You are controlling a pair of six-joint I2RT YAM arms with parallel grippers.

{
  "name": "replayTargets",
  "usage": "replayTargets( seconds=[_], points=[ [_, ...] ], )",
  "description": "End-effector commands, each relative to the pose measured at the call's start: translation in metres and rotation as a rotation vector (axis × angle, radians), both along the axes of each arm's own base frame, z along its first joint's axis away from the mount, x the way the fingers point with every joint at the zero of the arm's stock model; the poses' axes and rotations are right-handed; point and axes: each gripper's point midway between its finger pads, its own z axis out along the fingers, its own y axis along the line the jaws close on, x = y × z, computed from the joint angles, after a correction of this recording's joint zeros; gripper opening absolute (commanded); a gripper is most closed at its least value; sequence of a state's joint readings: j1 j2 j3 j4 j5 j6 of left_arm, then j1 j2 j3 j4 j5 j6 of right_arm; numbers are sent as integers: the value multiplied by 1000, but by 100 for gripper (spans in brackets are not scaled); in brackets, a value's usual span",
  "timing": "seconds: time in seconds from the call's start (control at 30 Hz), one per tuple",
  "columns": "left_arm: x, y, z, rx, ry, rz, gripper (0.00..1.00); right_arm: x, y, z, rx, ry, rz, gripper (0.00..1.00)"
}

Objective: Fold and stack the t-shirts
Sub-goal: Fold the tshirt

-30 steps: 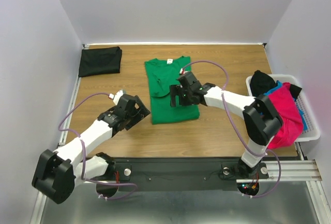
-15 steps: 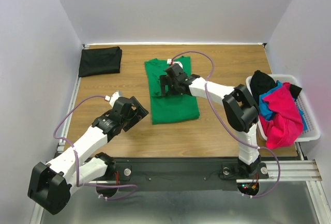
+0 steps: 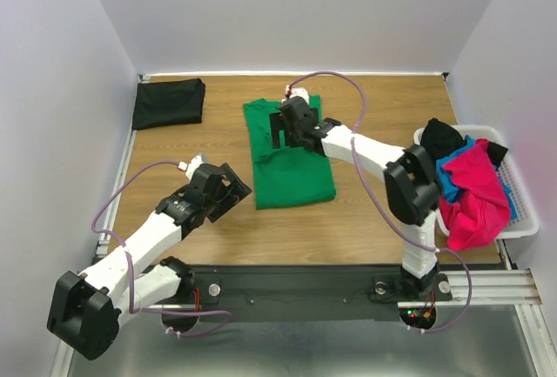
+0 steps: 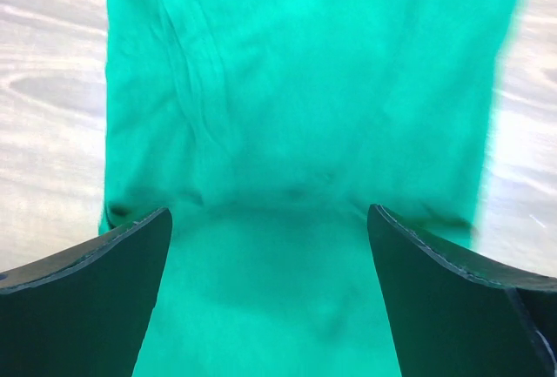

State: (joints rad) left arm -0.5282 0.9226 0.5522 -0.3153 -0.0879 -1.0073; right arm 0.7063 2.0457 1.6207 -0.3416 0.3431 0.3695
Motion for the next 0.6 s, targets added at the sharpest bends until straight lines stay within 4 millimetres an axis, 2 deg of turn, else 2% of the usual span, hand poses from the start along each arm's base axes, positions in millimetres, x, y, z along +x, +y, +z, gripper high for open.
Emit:
replayTargets(
  seconds=[0.0,0.03,0.07,0.1,0.13,0.17,0.2,0.23,0.27,0.3,0.4,0.57],
  points=[
    [1,-7,-4,-19,-10,-31,99,-14,-31,59,36,-111,-59,100],
    [2,-11,-5,-30,-7,-48,99,-32,-45,39,26,-63,-85,100],
    [1,-14,-8,-35,-2,-59,99,-44,-53,56,67,-78,-95,100],
    [0,-19,-9,-47,3,-76,99,-56,-62,52,79,-63,-108,100],
    [1,-25,-13,-51,4,-95,99,-76,-73,30,86,-1,-119,100],
    [4,-27,-14,-51,2,-97,98,-88,-80,23,98,27,-124,100],
    [-1,-37,-16,-75,20,-139,99,-96,-88,36,148,16,-134,100],
    [2,-44,-20,-79,27,-158,98,-105,-94,31,171,38,-147,100],
    [2,-48,-21,-80,30,-175,98,-123,-103,9,160,96,-140,100],
    [1,-53,-29,-75,55,-185,96,-126,-110,9,173,98,-151,100],
    [1,-56,-45,-64,97,-178,86,-145,-120,-20,177,194,-154,100],
    [3,-58,-57,-62,125,-160,78,-156,-132,-46,188,281,-208,98]
  ],
)
